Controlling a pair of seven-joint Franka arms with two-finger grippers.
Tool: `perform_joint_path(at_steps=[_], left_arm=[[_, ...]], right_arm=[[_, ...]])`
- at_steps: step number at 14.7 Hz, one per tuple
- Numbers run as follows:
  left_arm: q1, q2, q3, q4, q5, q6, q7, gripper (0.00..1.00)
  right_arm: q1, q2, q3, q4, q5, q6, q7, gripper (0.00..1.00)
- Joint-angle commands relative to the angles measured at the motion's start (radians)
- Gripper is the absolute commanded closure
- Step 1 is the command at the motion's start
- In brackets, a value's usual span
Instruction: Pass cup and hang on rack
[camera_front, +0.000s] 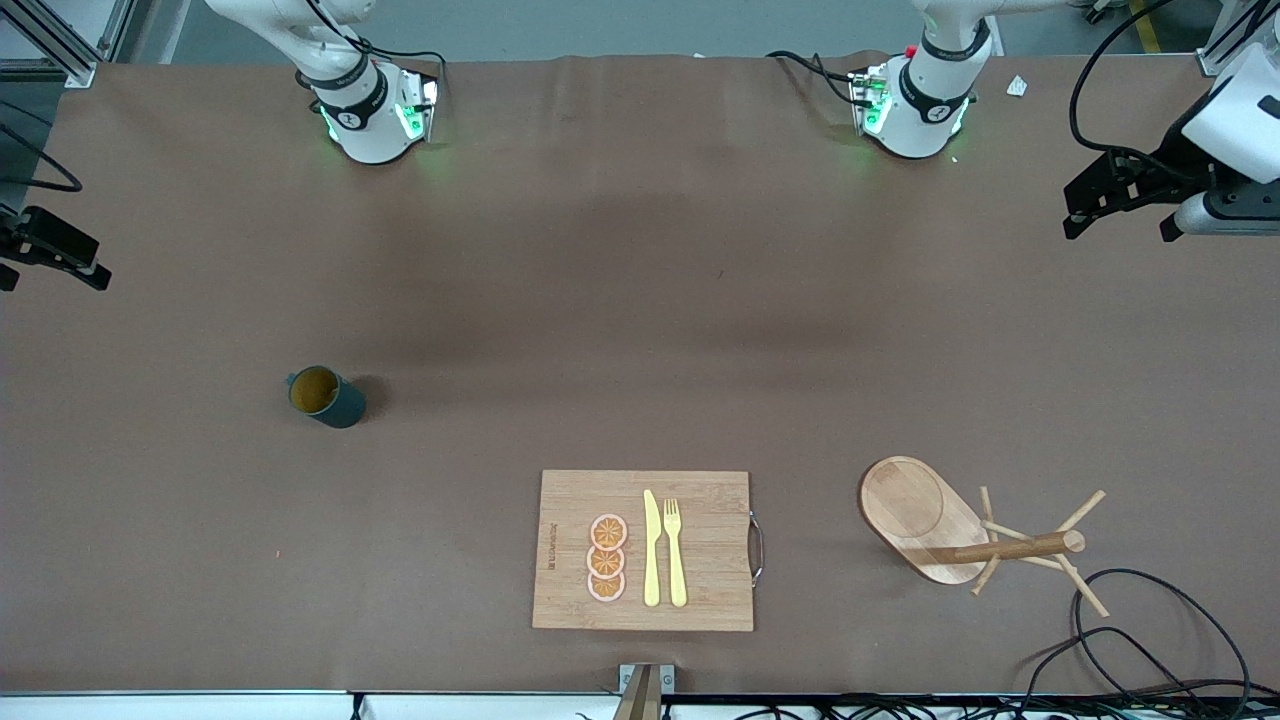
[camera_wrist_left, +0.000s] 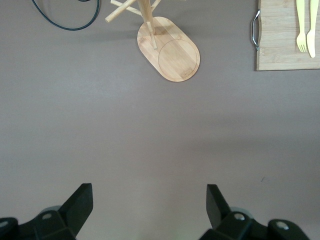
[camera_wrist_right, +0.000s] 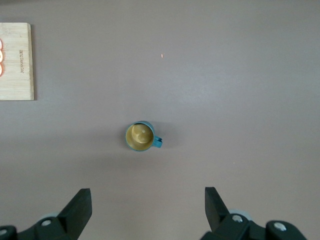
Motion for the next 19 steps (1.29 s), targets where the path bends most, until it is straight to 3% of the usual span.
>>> perform_joint_path(at_steps=[1, 13, 19], left_arm=[[0.000, -0.015, -0.005, 0.006, 0.018, -0.017, -0.016, 0.00], [0.005, -0.002, 0.001, 0.068, 0.013, -0.083, -0.010, 0.00], [0.005, -0.005, -0.003, 0.069, 0.009, -0.118, -0.012, 0.00]], right_arm=[[-0.006, -0.029, 0.007, -0.031, -0.009, -0.005, -0.002, 0.00], [-0.005, -0.053, 0.004, -0.026, -0.003, -0.041, -0.005, 0.00], [0.032, 0.093, 0.007, -0.082, -0.001, -0.016, 0.015, 0.00]])
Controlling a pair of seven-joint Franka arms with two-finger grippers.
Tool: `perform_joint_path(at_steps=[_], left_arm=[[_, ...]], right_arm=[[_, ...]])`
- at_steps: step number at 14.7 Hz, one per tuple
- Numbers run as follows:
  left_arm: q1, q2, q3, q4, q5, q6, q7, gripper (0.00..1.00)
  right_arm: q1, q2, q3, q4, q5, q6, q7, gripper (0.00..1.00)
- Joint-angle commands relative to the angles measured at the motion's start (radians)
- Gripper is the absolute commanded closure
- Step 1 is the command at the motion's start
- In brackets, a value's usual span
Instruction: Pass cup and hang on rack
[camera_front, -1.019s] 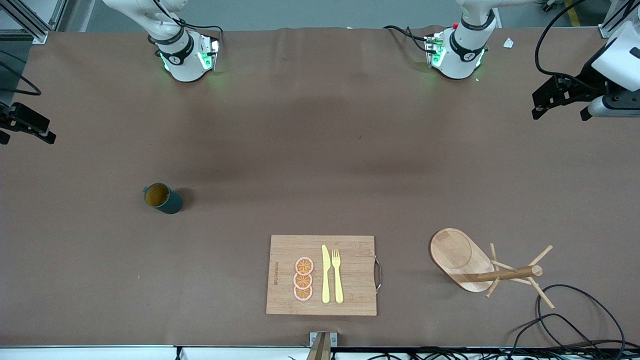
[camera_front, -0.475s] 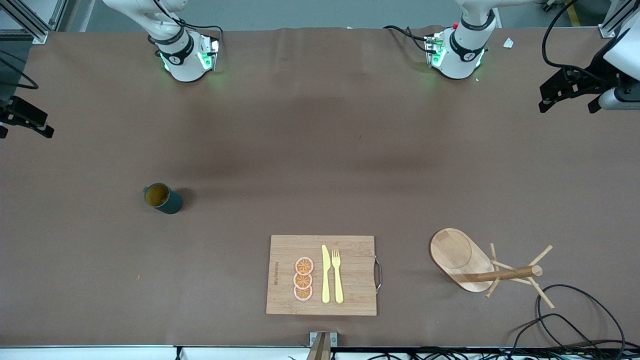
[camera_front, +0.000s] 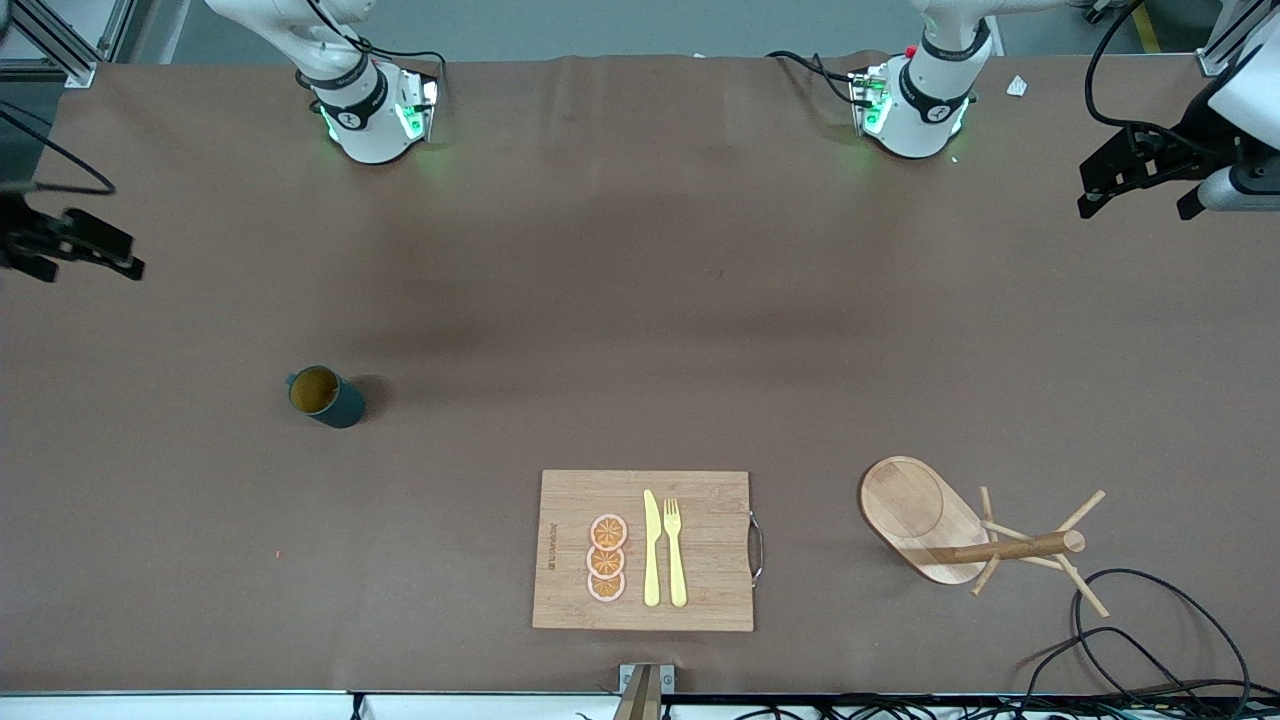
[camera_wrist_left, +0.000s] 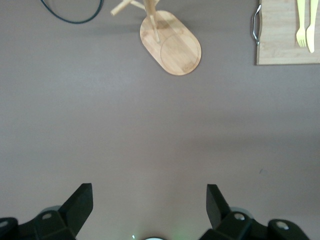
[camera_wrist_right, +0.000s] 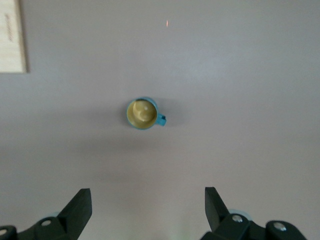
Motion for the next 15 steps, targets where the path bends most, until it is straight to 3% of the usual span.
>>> perform_joint_path(at_steps=[1, 4, 10, 15], left_arm=[[0.000, -0.004, -0.003, 0.012, 0.008, -0.028, -0.011, 0.00], [-0.005, 0.010, -0.004, 0.011, 0.021, -0.015, -0.017, 0.00], [-0.011, 0.016, -0.009, 0.014, 0.021, -0.003, -0.015, 0.00], [-0.006, 0.019, -0.015, 0.014, 0.015, 0.005, -0.012, 0.00]], right_arm=[[0.039, 0.101, -0.001, -0.008, -0.002, 0.040, 0.028, 0.00], [0.066, 0.245, -0.001, -0.031, -0.001, 0.145, 0.071, 0.00], [0.080, 0.417, -0.001, -0.063, 0.036, 0.298, 0.096, 0.00], [0.105, 0.437, -0.001, -0.169, 0.081, 0.395, 0.168, 0.00]])
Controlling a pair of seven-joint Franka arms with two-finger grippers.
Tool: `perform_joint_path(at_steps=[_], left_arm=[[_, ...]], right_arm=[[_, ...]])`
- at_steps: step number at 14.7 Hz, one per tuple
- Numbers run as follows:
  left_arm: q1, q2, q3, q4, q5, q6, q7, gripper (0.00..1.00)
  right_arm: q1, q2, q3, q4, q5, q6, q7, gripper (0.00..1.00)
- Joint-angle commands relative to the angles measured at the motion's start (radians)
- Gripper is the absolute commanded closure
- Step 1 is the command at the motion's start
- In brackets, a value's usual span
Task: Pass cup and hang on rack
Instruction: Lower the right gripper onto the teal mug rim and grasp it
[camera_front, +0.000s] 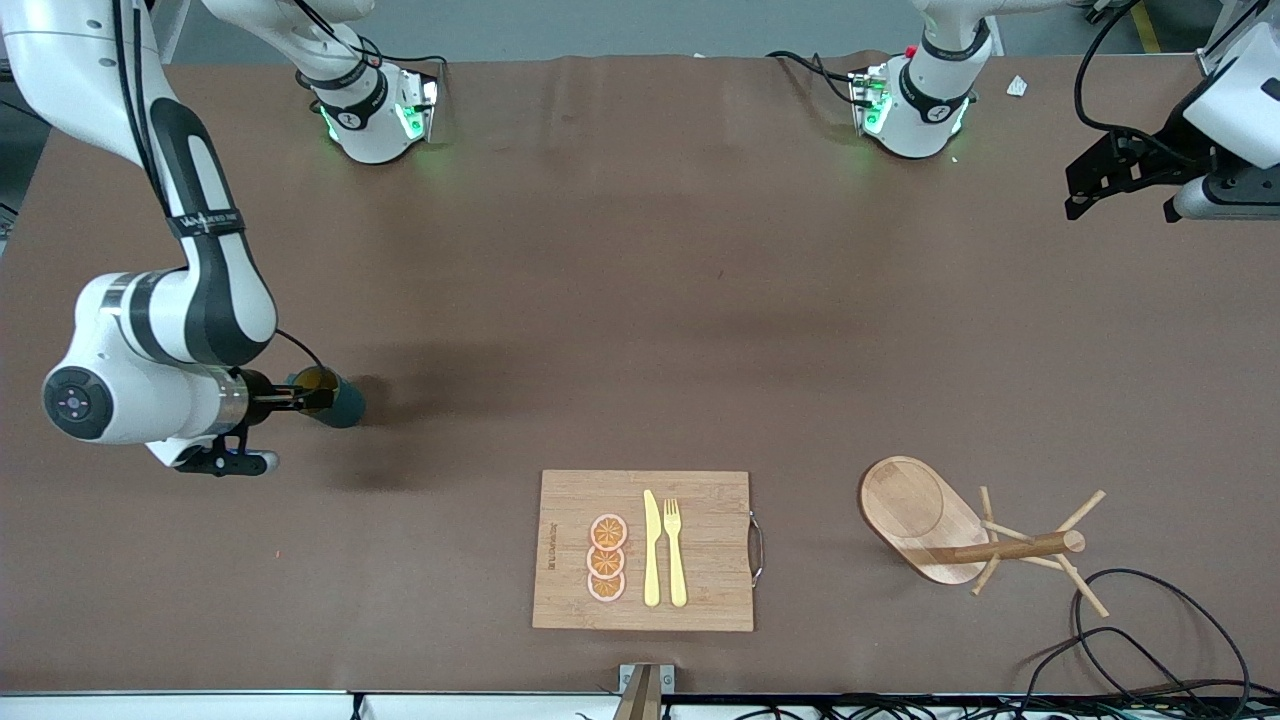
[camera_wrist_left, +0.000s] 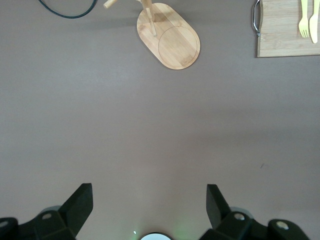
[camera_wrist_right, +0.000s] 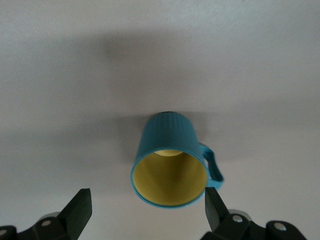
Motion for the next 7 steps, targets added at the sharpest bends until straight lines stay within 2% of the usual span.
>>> perform_joint_path(at_steps=[1, 3, 4, 7], left_arm=[[-0.002, 0.006, -0.003, 0.013, 0.008, 0.012, -0.011, 0.00], [-0.002, 0.009, -0.003, 0.012, 0.005, 0.014, -0.013, 0.00], [-0.002, 0.009, -0.003, 0.012, 0.005, 0.012, -0.013, 0.00], [0.002, 0.007, -0.003, 0.009, 0.005, 0.006, -0.008, 0.00]], right_arm=[[0.019, -0.016, -0.001, -0.098, 0.020, 0.100, 0.047, 0.01], [0.028, -0.012, -0.001, -0.126, 0.020, 0.128, 0.047, 0.12], [0.033, -0.002, -0.001, -0.126, 0.020, 0.127, 0.047, 0.22], [0.036, 0.010, -0.001, -0.125, 0.022, 0.121, 0.047, 0.64]])
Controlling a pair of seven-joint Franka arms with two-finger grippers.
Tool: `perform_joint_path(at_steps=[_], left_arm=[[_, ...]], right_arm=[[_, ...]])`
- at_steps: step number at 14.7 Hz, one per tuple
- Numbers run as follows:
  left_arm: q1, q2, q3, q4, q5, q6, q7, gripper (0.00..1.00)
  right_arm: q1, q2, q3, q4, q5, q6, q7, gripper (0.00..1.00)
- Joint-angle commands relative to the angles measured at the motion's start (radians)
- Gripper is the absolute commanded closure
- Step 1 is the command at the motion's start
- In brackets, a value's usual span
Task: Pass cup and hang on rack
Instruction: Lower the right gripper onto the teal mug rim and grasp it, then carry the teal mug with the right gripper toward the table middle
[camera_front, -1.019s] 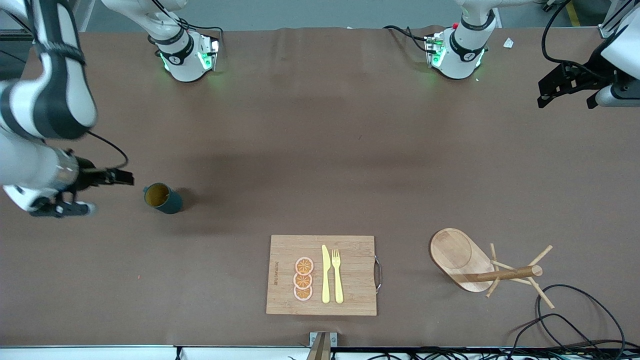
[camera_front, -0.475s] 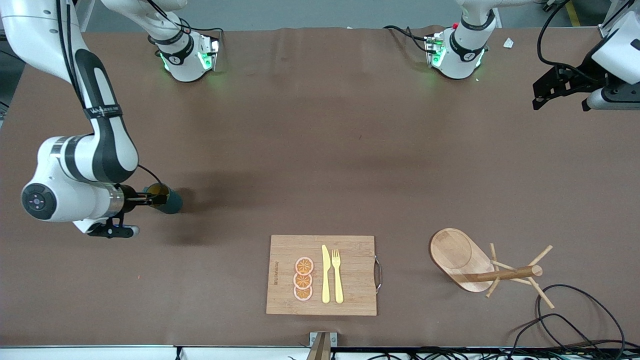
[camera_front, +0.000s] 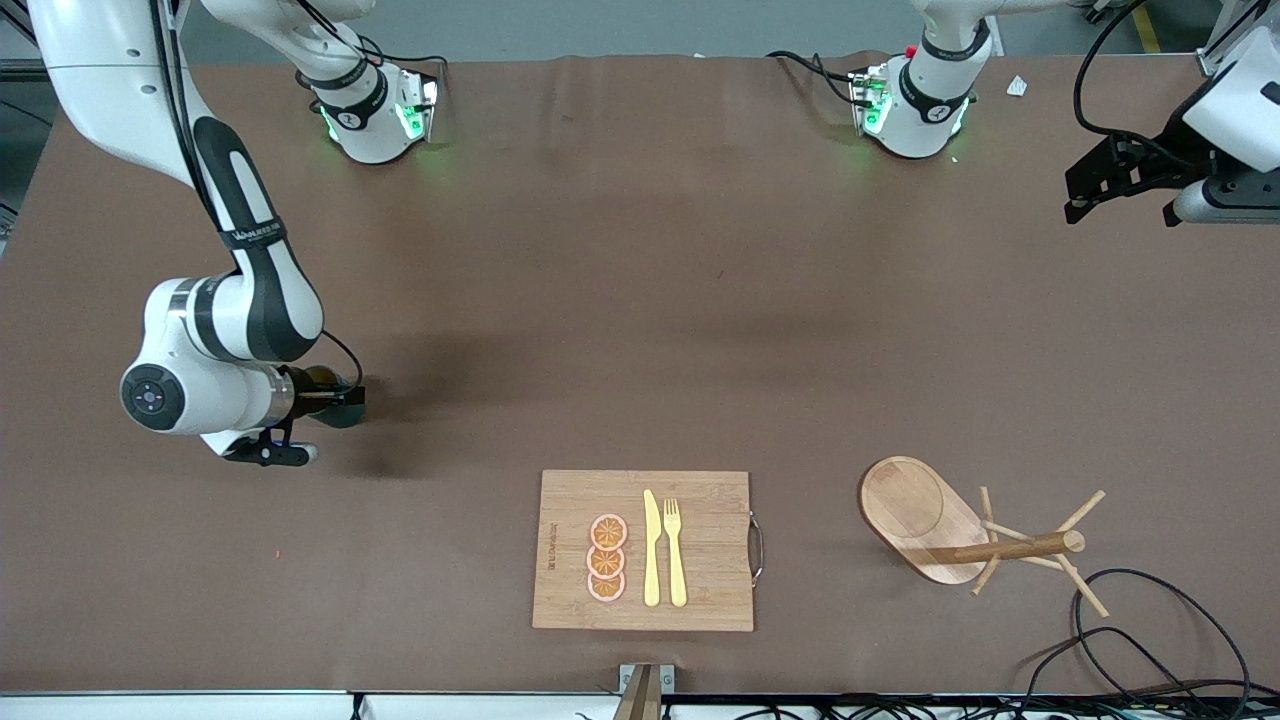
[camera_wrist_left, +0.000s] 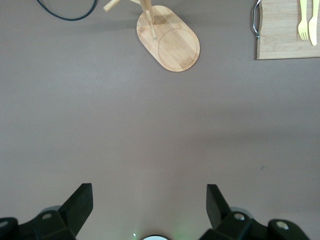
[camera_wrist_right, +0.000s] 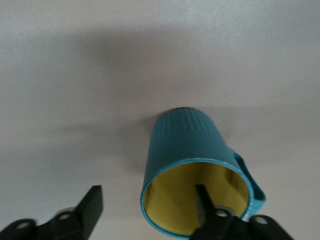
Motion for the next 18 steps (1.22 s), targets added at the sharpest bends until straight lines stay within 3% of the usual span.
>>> perform_joint_path(at_steps=[1, 5, 7, 14, 16, 18], left_arm=[[0.003, 0.002, -0.003, 0.009, 0.005, -0.004, -0.008, 0.00], [0.004, 0.003, -0.002, 0.009, 0.006, -0.004, -0.014, 0.00], [0.006, 0.002, -0.002, 0.007, 0.006, -0.004, -0.014, 0.00], [0.006, 0.005, 0.001, 0.009, 0.010, 0.001, -0.016, 0.00], [0.005, 0.016, 0.001, 0.010, 0.010, 0.004, -0.017, 0.00], [0.001, 0.019, 0.000, 0.010, 0.008, 0.007, -0.017, 0.00]], right_arm=[[0.005, -0.006, -0.002, -0.010, 0.018, 0.008, 0.011, 0.74], [0.006, -0.008, 0.000, -0.004, 0.018, 0.006, 0.012, 0.96], [0.013, -0.008, 0.002, 0.008, 0.024, 0.006, 0.014, 0.99], [0.198, 0.000, 0.002, 0.194, 0.139, -0.038, 0.133, 1.00], [0.277, 0.043, 0.000, 0.290, 0.190, -0.087, 0.226, 1.00], [0.361, 0.096, 0.000, 0.397, 0.187, -0.144, 0.383, 1.00]])
